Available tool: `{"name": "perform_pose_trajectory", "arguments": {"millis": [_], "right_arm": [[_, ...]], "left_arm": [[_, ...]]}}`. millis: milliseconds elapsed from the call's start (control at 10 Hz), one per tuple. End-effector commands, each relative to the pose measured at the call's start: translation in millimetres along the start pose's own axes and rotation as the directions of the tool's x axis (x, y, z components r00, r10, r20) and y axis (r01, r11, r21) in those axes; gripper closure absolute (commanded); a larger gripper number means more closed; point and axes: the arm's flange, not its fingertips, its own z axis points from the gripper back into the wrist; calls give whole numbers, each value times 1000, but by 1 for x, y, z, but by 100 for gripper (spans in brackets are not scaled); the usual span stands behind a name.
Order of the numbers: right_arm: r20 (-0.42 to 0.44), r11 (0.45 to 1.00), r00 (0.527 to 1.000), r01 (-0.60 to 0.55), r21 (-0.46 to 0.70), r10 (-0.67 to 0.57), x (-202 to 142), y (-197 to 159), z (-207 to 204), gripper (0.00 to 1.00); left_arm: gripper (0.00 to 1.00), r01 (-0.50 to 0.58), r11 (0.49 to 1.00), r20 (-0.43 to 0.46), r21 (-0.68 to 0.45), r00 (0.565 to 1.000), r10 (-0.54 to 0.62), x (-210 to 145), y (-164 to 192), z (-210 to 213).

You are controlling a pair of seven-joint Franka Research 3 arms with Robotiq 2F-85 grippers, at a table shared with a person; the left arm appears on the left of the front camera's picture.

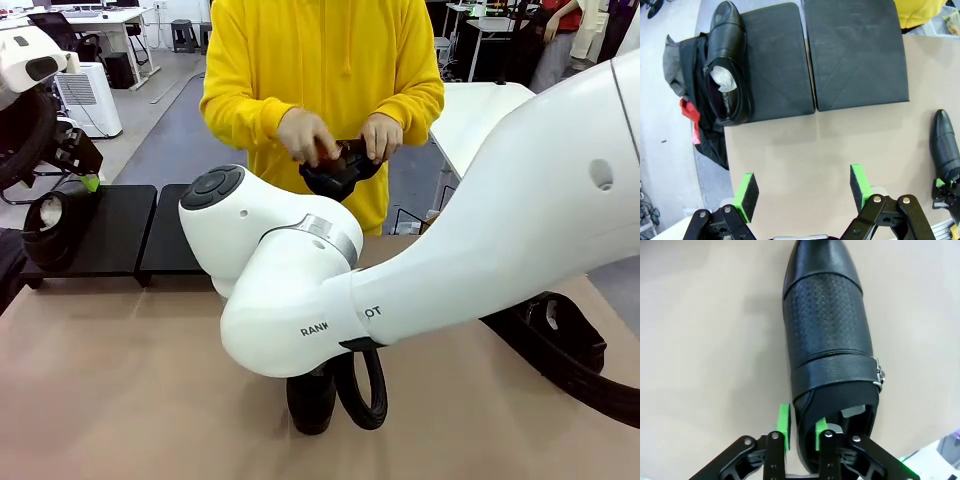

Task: Organize the shoes by placing them on the stand.
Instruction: Pick up one Shoe and place it in the middle of the table.

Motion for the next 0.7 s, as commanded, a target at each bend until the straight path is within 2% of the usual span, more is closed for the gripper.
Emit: {"name": "perform_pose_trajectory", "arguments": {"millis": [0,100,300,400,500,600], "right_arm": [[-23,999,999,46,23,-45,2,2,2,19],[-12,998,998,56,20,-56,1,-3,6,1],[27,997,997,73,22,-73,-4,-14,27,0],[11,999,999,35,20,-35,-6,-17,35,0],[5,999,1000,31,20,-31,5,-6,15,0],[5,999,1000,31,20,-31,5,-6,15,0]], "left_arm": [[5,-9,1000,6,-7,1000,9,-2,2,1],[5,-9,1000,6,-7,1000,9,-2,2,1],[5,-9,1000,6,-7,1000,9,-2,2,1],[5,-9,1000,6,-7,1000,9,-2,2,1],[5,-9,1000,6,-7,1000,9,-2,2,1],[5,-9,1000,6,-7,1000,9,-2,2,1]]}}
